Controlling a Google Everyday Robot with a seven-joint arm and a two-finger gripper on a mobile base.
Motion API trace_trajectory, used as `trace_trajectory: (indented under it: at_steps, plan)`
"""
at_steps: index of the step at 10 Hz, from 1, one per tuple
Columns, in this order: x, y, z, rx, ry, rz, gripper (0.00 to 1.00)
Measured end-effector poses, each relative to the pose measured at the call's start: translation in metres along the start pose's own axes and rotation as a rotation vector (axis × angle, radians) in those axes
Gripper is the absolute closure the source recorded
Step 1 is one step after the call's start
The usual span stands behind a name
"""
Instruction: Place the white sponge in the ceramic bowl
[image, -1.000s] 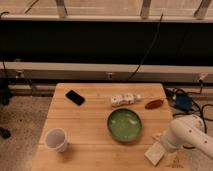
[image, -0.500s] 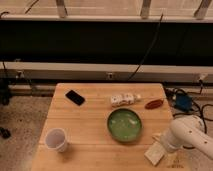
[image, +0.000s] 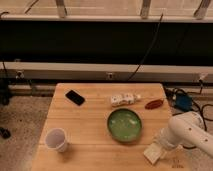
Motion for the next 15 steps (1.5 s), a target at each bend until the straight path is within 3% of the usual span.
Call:
trace_trajectory:
  at_steps: [2, 6, 15]
  plan:
    - [-0.003, 0.0, -0.001, 0.0, -0.002, -0.011, 0.99]
    - [-0.006, -0.001, -0.005, 0.014, -0.005, -0.024, 1.0]
    - [-0.008, -0.022, -0.065, 0.115, 0.025, -0.068, 1.0]
